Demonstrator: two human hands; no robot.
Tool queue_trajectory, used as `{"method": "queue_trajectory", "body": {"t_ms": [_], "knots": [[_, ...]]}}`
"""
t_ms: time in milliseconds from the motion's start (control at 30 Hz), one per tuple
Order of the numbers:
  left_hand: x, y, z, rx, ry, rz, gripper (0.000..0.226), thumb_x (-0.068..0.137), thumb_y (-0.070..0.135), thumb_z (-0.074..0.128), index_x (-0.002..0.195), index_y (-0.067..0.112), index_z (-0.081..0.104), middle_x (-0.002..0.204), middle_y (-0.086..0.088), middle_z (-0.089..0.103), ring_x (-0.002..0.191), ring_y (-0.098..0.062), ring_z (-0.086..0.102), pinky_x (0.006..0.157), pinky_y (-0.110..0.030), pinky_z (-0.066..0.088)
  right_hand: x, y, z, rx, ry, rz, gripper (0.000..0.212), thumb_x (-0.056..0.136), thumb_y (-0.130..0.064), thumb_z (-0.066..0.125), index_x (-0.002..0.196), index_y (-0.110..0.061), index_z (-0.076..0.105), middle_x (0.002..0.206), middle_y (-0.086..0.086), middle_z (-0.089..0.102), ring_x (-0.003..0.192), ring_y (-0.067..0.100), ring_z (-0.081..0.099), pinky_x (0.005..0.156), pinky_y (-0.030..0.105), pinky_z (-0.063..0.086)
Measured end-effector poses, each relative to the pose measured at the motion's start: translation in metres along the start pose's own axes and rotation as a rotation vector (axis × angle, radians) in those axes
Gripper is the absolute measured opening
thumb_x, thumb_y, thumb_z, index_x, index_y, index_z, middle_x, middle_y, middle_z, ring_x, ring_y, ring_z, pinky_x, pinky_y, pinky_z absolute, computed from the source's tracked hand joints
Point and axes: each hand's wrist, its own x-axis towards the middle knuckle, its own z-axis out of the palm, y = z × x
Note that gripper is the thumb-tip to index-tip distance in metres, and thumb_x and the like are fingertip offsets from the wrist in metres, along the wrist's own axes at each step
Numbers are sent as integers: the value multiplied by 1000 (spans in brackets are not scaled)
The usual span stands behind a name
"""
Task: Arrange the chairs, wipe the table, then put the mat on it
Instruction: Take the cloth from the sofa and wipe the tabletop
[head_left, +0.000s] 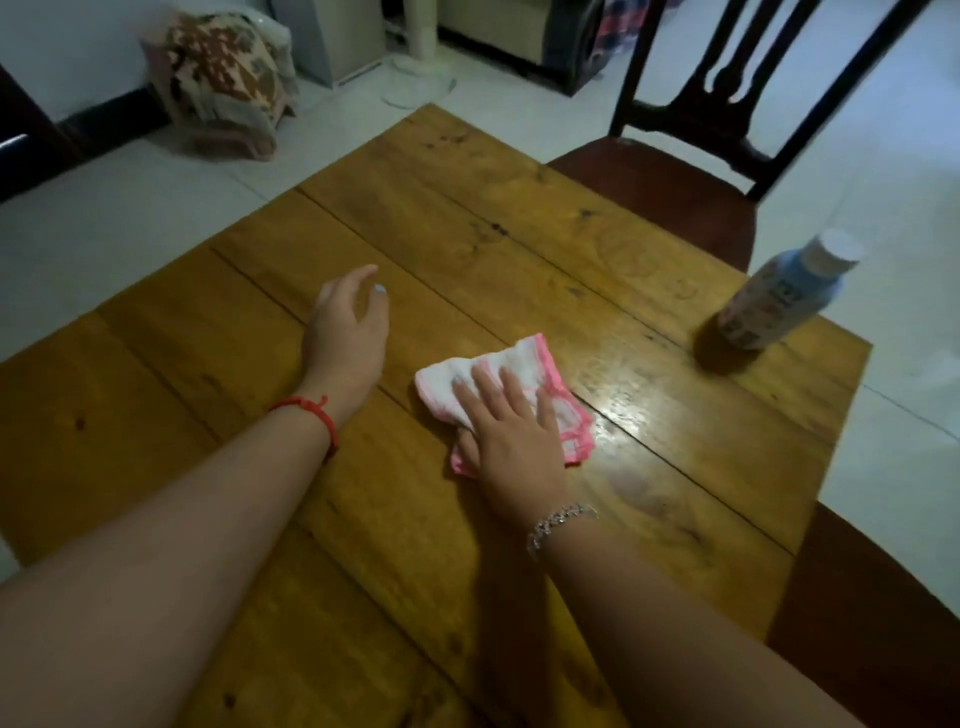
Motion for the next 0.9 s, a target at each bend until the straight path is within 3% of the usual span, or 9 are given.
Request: {"method": "queue_trajectory", "body": {"t_ms": [133,300,400,467,567,767,833,900], "knots": [[-12,46,61,-65,-146,72,37,96,27,42,132,19,47,140,-5,40,125,-19,43,91,-23,34,-37,68,-16,-32,21,186,68,81,-50,-1,146,-34,13,157,-5,6,145,20,0,114,47,2],[-27,96,135,-115,-301,189,40,95,28,46,134,19,45,141,-5,41,126,-18,42,93,-24,36,-67,143,-34,-16,42,342,52,96,-44,20,146,-34,10,157,-6,1,145,18,-4,115,46,1],[-35,119,173,-143,-363,201,43,94,29,46,136,21,42,143,-4,39,129,-18,39,97,-27,37,-74,169,-38,-25,77,374,65,84,-51,0,146,-35,10,157,-7,3,145,18,-2,115,46,2],[-39,133,194,-162,-400,206,46,94,32,47,138,22,38,143,-3,38,128,-14,38,93,-25,36,-76,182,-38,-9,90,382,68,81,-52,-1,146,-35,12,157,-7,5,145,18,-1,115,46,1],[-46,149,220,-221,-470,211,62,89,39,52,143,24,25,146,-4,33,129,-13,34,91,-24,32,-77,196,-38,12,133,398,65,84,-50,6,145,-32,20,156,-5,12,145,19,4,115,47,2],[-51,169,253,-219,-572,271,103,76,37,69,147,26,-4,156,-4,12,143,-19,14,109,-35,22,-81,223,-41,-10,178,481,65,84,-50,11,144,-30,23,156,-4,15,145,20,7,114,46,2],[-51,173,263,-212,-599,277,103,74,29,74,147,27,2,154,-3,17,141,-17,18,108,-32,23,-80,234,-44,-10,197,515,67,83,-51,11,145,-28,24,156,-3,15,144,21,7,114,47,2],[-51,175,272,-194,-596,300,89,74,23,74,144,26,19,146,1,32,130,-10,31,104,-28,28,-79,246,-48,-2,209,520,69,82,-51,10,145,-26,24,156,-1,15,144,23,7,114,47,2]]}}
